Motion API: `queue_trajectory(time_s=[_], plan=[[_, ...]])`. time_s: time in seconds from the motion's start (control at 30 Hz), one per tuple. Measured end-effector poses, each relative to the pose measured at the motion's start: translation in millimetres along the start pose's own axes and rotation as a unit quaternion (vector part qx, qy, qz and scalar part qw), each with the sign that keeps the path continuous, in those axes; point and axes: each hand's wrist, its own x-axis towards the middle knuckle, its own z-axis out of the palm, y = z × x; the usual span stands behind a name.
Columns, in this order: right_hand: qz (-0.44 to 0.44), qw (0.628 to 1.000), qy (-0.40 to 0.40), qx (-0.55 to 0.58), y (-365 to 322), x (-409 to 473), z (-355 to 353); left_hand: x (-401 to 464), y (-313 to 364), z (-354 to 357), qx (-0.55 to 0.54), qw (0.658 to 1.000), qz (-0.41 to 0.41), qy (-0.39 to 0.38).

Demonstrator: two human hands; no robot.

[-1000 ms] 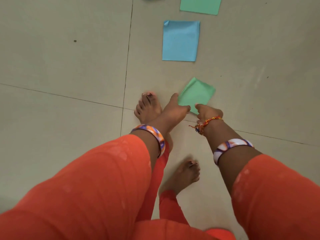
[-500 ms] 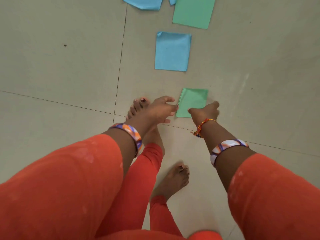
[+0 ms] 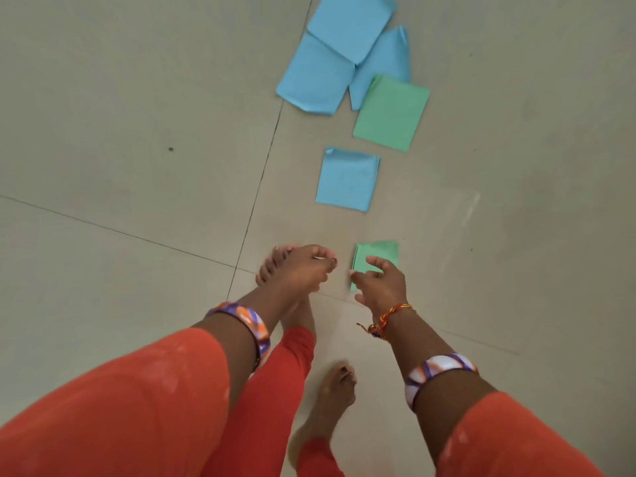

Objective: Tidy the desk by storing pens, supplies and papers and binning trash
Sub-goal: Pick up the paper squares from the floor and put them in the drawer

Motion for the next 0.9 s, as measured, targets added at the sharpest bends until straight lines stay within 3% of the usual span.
queue_trajectory(time_s=[0.17, 0.27, 0.4, 0.47, 0.6, 0.73, 0.8, 0.9], plan=[[-0.010, 0.999, 0.046, -0.014, -22, 21, -5, 10, 29, 7, 0.042, 0.999, 0.011, -0.002], [0.021, 0.989, 0.120, -0.079, -18, 45, -8, 35, 26, 28, 0.063, 0.998, 0.011, -0.021], [0.028, 0.968, 0.222, -0.116, -13, 71, -9, 66, 10, 55, 0.039, 0.999, 0.024, 0.018], [0.008, 0.973, 0.201, -0.112, -5, 78, -8, 73, -5, 65, 0.030, 0.998, 0.028, 0.048], [-0.072, 0.994, 0.072, -0.038, -7, 70, -8, 57, -12, 69, 0.110, 0.983, 0.082, 0.119], [-0.149, 0.989, 0.007, 0.008, -51, 63, -5, 45, 22, 42, 0.085, 0.944, 0.155, 0.277], [-0.179, 0.984, -0.006, 0.016, -82, 67, 1, 51, 44, 24, 0.046, 0.931, 0.166, 0.323], [-0.225, 0.972, 0.040, -0.044, -126, 80, 8, 70, 76, 7, 0.042, 0.938, 0.124, 0.322]])
